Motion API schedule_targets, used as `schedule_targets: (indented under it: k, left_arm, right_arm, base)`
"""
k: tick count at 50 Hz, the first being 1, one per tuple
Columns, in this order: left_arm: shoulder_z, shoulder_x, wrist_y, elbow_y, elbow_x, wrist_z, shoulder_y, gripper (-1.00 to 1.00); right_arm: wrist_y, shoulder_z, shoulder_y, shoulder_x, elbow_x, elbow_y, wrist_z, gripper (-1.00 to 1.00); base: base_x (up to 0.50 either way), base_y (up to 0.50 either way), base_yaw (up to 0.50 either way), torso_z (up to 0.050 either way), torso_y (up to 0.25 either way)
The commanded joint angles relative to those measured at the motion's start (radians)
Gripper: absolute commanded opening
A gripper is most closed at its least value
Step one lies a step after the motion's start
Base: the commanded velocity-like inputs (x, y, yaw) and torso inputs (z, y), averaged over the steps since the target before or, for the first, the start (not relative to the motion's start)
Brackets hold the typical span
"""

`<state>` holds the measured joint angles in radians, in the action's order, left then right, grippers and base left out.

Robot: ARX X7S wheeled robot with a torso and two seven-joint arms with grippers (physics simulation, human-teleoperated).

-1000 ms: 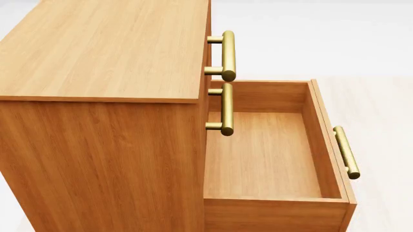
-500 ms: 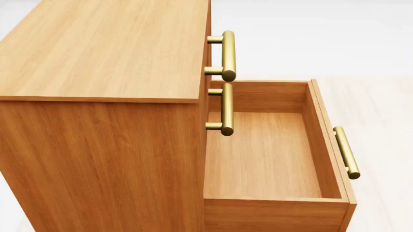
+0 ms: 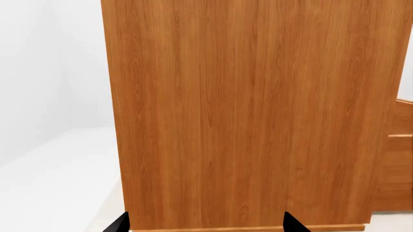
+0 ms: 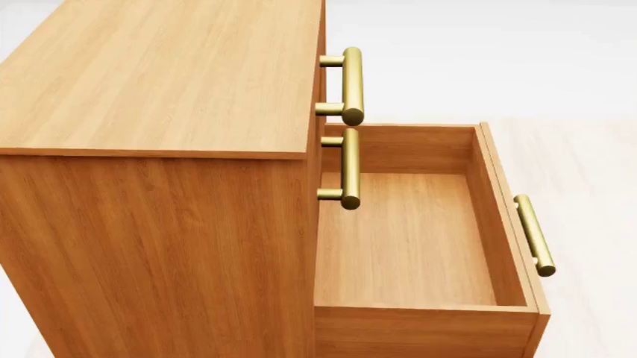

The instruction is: Put the bowl in the bottom drawer of the cabinet and close it.

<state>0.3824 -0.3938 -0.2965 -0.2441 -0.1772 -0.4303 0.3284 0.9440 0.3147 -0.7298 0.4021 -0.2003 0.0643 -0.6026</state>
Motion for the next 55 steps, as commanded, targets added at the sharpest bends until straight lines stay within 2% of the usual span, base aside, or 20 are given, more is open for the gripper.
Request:
schedule_targets:
  k: [1,5,17,29,43,55]
  left_arm:
    - [0.002,-0.005,0.01,-0.017,-0.002,-0.006,0.004,1.0]
    - [-0.004,-0.024,0.065,-0.086,-0.016,-0.018,0.011,1.0]
    - [-0.002,-0.029,0.071,-0.097,-0.017,-0.022,0.013,1.0]
    - [0.002,-0.03,0.058,-0.086,-0.019,-0.019,0.013,1.0]
    - [0.005,-0.031,0.043,-0.071,-0.021,-0.015,0.009,1.0]
    - [0.007,-0.034,0.043,-0.076,-0.022,-0.019,0.011,1.0]
  right_arm:
    - [0.05,-0.114,-0.12,0.036,0.002,-0.06,0.059,-1.0]
    - [0.059,-0.13,-0.154,0.037,-0.004,-0.046,0.072,-1.0]
    - [0.053,-0.232,-0.285,0.035,-0.01,0.048,0.136,-1.0]
    - [-0.021,-0.349,-0.425,-0.005,0.012,0.278,0.201,-1.0]
    - [-0.055,-0.422,-0.528,-0.06,0.019,0.41,0.247,-1.0]
    - [-0.113,-0.467,-0.637,-0.114,0.008,0.626,0.33,-1.0]
  base:
    - [0.0,0.0,0.0,0.0,0.0]
    - [0.0,0.0,0.0,0.0,0.0]
    - [0.0,0.0,0.0,0.0,0.0]
    - [0.0,0.0,0.0,0.0,0.0]
    - [0.0,0.0,0.0,0.0,0.0]
    - [0.0,0.0,0.0,0.0,0.001]
